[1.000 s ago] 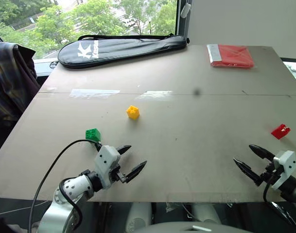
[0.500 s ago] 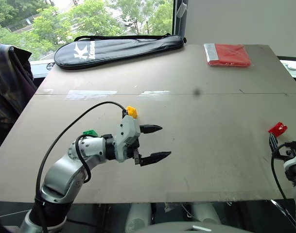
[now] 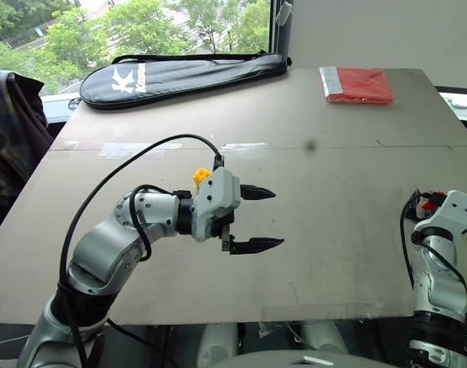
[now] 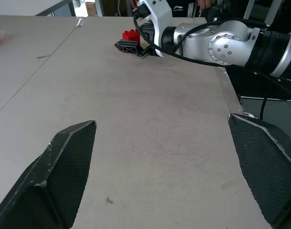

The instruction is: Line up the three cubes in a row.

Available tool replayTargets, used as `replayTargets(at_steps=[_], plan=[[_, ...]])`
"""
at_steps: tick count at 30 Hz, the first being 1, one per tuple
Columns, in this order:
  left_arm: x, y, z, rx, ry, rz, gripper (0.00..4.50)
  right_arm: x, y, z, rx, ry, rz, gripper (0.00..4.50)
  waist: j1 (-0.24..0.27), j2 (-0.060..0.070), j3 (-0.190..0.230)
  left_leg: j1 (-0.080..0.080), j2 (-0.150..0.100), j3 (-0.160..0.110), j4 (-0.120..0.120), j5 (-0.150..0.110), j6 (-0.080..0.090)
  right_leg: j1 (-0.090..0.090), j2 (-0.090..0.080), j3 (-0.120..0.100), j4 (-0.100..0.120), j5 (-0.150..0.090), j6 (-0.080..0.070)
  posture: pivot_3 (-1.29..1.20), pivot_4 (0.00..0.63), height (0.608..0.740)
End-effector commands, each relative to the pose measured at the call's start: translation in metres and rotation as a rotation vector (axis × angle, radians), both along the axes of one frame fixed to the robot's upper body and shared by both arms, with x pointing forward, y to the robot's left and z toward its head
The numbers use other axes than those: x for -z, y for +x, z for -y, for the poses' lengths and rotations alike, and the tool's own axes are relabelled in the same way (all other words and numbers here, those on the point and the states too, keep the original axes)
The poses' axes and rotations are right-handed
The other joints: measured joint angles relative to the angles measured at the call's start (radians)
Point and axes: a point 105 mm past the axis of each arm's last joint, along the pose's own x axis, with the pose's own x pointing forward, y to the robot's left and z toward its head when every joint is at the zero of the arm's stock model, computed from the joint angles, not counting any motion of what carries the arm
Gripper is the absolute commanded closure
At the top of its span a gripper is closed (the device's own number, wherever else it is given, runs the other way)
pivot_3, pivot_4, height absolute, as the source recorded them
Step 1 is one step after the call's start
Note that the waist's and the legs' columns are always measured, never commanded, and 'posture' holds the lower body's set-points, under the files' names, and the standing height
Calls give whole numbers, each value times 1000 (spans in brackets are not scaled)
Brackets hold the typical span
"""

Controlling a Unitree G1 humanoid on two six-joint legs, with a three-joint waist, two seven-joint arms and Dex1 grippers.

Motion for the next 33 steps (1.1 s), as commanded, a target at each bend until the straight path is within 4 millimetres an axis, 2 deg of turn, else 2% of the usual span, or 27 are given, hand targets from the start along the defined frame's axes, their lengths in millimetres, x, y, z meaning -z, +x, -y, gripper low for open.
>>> replayTargets(at_steps=[1,7,13,17,21,26,33], plan=[[-17,-10,2,24,-10,54,0,-15,0,14,60,-34,60,627,0,0,0,0,0,0,0,0,0,0,0,0,0,0,0,0,150,708],[-16,-4,1,19,-8,34,0,-12,6,9,47,-49,60,3201,-1,0,0,1,0,0,0,0,0,0,0,-1,2,0,0,0,150,708],[-11,-4,-4,8,0,29,0,-12,4,-4,-13,-51,68,3192,-2,0,0,1,0,0,0,0,0,0,0,0,2,0,0,0,150,708],[-6,-5,-8,-8,-5,18,0,-16,2,-37,-185,-72,70,3192,-2,0,0,1,0,-1,0,0,0,0,1,0,2,0,0,0,150,708],[7,-5,-17,-43,10,-9,0,-11,-16,-90,-388,-68,48,3192,-1,0,0,1,1,-1,0,0,0,-1,1,0,2,0,0,0,150,708],[16,-6,-22,-61,13,-28,0,-7,-28,-144,-598,-15,64,3192,-1,0,0,1,1,0,0,0,0,-1,0,0,2,-1,1,0,150,708],[19,-5,-27,-85,13,-44,0,-1,-29,-177,-744,-41,40,3192,1,0,0,2,1,0,1,0,-1,0,0,1,2,-2,3,0,150,708]])
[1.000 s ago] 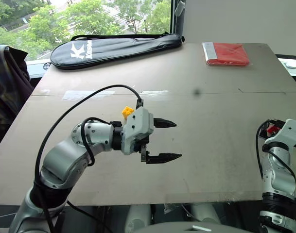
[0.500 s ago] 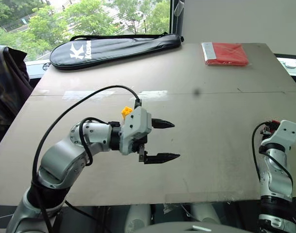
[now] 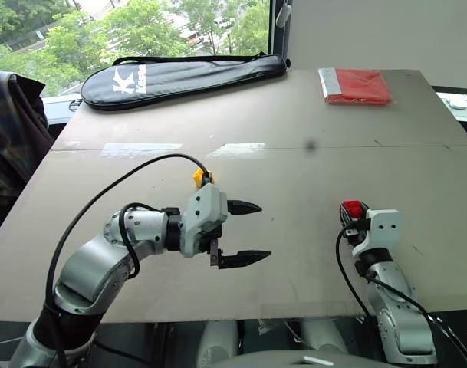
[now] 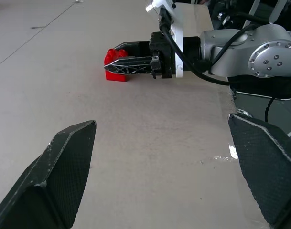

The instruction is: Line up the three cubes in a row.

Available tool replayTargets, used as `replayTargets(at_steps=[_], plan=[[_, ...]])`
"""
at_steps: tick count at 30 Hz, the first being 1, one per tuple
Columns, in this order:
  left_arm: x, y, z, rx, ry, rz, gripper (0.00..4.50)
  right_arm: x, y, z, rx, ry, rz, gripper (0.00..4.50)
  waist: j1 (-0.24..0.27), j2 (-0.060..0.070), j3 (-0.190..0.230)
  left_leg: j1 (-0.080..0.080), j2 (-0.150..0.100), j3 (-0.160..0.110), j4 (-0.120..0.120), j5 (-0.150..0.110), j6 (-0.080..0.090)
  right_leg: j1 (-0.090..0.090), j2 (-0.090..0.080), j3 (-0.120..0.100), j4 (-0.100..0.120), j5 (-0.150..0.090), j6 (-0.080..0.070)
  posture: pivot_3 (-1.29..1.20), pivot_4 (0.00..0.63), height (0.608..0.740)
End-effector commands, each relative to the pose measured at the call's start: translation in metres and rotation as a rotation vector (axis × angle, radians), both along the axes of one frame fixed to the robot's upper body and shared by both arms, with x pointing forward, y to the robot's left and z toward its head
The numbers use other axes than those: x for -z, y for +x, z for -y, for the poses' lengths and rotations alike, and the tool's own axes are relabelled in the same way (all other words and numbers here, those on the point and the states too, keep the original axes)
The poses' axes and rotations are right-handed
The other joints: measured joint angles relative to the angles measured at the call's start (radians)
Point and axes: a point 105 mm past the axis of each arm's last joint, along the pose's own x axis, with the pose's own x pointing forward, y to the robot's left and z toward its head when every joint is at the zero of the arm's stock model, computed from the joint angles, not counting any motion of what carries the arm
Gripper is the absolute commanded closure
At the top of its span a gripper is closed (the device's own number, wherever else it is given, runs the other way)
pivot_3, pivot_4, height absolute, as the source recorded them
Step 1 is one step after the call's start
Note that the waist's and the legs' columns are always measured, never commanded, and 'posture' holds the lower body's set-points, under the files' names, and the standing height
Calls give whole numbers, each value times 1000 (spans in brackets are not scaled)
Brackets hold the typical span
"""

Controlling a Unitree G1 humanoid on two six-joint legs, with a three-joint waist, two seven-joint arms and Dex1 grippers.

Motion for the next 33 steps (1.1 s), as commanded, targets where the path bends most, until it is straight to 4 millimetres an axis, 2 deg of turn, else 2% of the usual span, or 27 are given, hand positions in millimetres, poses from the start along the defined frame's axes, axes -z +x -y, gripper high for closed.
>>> replayTargets(at_steps=[1,21,23,24,25,28,33], plan=[[-5,2,-7,-23,-1,33,0,-8,-1,-18,-84,-25,32,3192,-1,0,0,0,0,0,0,0,0,0,0,0,0,0,0,0,150,708],[-8,10,-13,-18,44,51,0,-13,6,-11,40,40,59,3192,0,-1,0,-1,0,-1,-1,0,0,0,0,-1,0,1,-2,0,150,708],[-5,10,-13,-15,58,61,0,-13,6,-11,42,46,57,2144,0,-1,0,-1,0,-1,-1,0,0,0,0,-1,0,1,-2,0,150,708],[-5,10,-13,-14,58,61,0,-12,6,-11,43,47,56,1866,0,-1,0,-1,0,-1,-1,0,0,0,0,-1,0,1,-2,0,150,708],[-4,10,-13,-14,58,61,0,-12,7,-11,43,48,56,1307,0,-1,0,-1,0,-1,-1,0,0,0,0,-1,0,1,-2,0,150,708],[-3,10,-13,-14,58,62,0,-12,7,-10,39,49,55,43,0,-1,0,-1,0,-1,-1,0,0,0,0,-1,0,2,-3,0,150,708],[-1,10,-15,-19,56,62,0,-12,9,-10,31,47,56,43,0,-1,0,-1,0,-1,-1,0,0,0,0,-1,0,2,-3,0,150,708]])
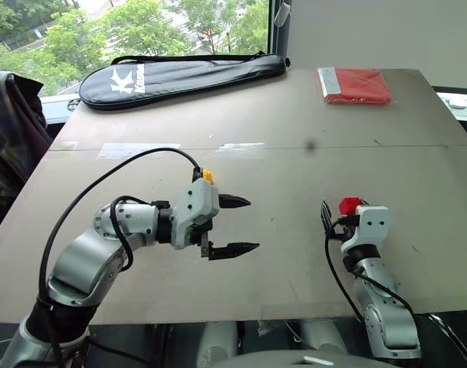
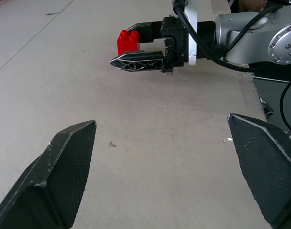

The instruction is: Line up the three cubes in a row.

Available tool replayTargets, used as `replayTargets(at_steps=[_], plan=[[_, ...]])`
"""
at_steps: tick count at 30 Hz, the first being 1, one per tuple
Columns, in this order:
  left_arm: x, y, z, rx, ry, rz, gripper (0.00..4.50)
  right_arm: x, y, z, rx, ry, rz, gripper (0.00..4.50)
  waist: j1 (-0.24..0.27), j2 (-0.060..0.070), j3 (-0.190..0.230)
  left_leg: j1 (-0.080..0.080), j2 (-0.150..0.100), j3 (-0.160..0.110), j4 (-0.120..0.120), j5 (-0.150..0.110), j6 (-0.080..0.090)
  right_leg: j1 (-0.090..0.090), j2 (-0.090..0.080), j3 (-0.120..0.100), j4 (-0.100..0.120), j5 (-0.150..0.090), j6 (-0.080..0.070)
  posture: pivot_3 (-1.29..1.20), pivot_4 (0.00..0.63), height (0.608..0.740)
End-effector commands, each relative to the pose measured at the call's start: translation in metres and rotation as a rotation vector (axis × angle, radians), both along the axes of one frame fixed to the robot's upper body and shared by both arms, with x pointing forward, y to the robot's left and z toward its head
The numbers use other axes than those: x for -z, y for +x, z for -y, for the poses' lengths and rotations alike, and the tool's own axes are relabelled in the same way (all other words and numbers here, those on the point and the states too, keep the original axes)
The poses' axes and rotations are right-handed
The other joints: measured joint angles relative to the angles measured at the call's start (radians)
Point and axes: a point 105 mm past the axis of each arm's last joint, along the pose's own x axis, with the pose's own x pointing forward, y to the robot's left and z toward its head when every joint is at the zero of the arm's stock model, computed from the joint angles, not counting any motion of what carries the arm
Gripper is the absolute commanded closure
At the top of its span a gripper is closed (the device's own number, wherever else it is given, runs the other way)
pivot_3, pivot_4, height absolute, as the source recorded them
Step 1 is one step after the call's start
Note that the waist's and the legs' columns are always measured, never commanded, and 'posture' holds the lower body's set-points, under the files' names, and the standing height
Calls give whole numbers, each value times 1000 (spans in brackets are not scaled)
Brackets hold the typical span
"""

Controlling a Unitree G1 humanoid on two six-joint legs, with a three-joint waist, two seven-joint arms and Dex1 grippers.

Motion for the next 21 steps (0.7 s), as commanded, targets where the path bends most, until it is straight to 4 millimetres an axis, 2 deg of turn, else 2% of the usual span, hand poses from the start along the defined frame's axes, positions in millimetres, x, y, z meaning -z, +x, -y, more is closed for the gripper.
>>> replayTargets(at_steps=[1,11,21], plan=[[-3,-3,1,13,-7,26,0,-11,2,1,-3,4,45,43,0,0,0,0,0,0,0,0,0,0,0,0,0,0,0,0,150,708],[0,-4,-1,6,-10,28,0,-5,1,-10,-77,24,5,43,0,0,0,0,0,0,0,0,0,0,0,0,0,0,0,0,150,708],[1,-4,-3,-1,-13,29,0,2,0,-11,-87,12,-34,43,0,0,0,0,0,0,0,0,0,0,0,0,0,0,0,0,150,708]])
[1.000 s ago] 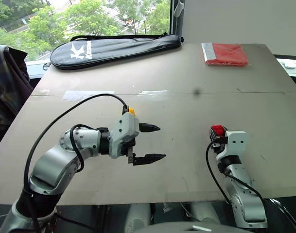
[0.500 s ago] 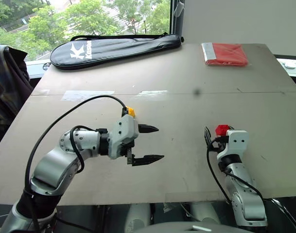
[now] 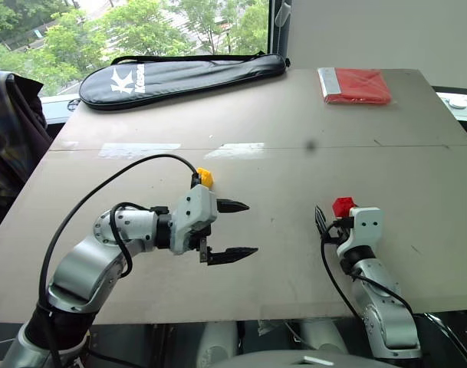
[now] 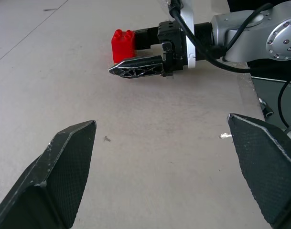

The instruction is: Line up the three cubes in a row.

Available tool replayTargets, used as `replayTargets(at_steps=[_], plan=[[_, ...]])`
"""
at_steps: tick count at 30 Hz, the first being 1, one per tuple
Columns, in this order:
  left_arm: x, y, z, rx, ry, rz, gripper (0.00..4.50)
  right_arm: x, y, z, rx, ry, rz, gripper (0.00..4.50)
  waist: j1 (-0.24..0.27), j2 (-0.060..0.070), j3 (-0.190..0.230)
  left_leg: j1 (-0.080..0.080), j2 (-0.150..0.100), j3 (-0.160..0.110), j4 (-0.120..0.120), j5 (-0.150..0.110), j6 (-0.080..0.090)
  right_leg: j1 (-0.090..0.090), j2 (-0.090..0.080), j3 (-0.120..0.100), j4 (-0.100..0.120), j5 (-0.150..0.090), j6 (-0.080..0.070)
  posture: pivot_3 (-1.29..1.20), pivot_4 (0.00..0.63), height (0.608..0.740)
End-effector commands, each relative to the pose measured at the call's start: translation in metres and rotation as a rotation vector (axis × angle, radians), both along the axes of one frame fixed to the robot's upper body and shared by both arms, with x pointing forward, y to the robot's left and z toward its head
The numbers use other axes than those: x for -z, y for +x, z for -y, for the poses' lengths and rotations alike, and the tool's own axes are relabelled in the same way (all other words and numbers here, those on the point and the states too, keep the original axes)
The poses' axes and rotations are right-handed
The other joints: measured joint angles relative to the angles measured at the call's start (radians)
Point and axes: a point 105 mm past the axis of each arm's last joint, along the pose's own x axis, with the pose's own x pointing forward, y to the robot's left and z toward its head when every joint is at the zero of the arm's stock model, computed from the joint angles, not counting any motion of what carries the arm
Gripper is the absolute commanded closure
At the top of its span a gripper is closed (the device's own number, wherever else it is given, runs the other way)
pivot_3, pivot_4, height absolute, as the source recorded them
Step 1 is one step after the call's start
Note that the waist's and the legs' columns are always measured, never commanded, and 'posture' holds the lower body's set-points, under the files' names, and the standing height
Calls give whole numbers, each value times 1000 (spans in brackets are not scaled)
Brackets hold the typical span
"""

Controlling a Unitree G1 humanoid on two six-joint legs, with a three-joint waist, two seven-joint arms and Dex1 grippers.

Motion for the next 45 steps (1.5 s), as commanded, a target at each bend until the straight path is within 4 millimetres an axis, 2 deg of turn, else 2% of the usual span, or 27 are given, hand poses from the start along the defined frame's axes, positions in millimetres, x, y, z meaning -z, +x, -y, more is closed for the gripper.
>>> replayTargets(at_steps=[1,5,10,17,21,23,28,31,34,37,40,43,45], plan=[[-5,0,-1,3,-8,35,0,-8,1,1,1,-4,33,43,0,0,0,0,0,0,0,0,0,0,0,0,0,0,0,0,150,708],[-5,0,-1,2,-9,36,0,-10,1,5,23,-11,47,43,0,0,0,0,0,0,0,0,0,0,0,0,0,0,0,0,150,708],[-4,0,-1,3,-11,37,0,-23,2,13,62,-12,123,43,0,0,0,0,0,0,0,0,0,0,0,0,0,0,0,0,150,708],[-3,-2,0,-19,-41,16,0,-41,-4,11,21,-10,232,43,0,0,0,0,0,0,0,0,0,0,0,0,0,0,0,0,150,708],[-4,9,-7,-180,-155,47,0,-58,-10,13,-25,-7,326,43,0,0,0,0,0,0,0,0,0,0,0,0,0,0,0,0,150,708],[-3,18,-14,-315,-213,65,0,-66,-17,5,-126,22,358,43,1,0,0,0,0,1,0,0,0,0,-1,1,0,0,0,0,150,708],[9,43,-48,-695,-222,158,0,-64,-34,-3,-339,5,341,43,3,-1,0,1,0,-1,0,0,0,1,0,0,1,0,0,0,150,708],[13,46,-60,-821,-237,208,0,-61,-41,-6,-439,-15,333,43,3,-3,0,1,0,-1,0,0,0,1,0,-1,1,0,0,0,150,708],[12,32,-75,-887,-276,257,0,-58,-51,-8,-574,-28,312,43,-2,-3,0,3,0,0,1,0,0,2,0,0,1,0,0,0,150,708],[11,17,-112,-1067,-276,337,0,-56,-55,-5,-648,-28,307,43,2,-5,1,3,0,1,0,0,0,2,-1,0,1,0,0,0,150,708],[11,2,-140,-1252,-282,393,0,-56,-61,-6,-743,-28,318,43,4,-5,1,3,1,0,0,0,0,2,-1,-1,1,0,0,0,150,708],[28,-12,-170,-1571,-277,359,0,-55,-68,-7,-861,-9,316,43,8,-6,0,3,0,0,2,0,0,4,-1,-1,1,0,0,0,150,708],[38,-14,-171,-1646,-258,326,0,-54,-71,-6,-913,-12,314,43,10,-9,0,4,0,0,3,0,0,5,-3,-1,1,-1,2,0,150,708]])
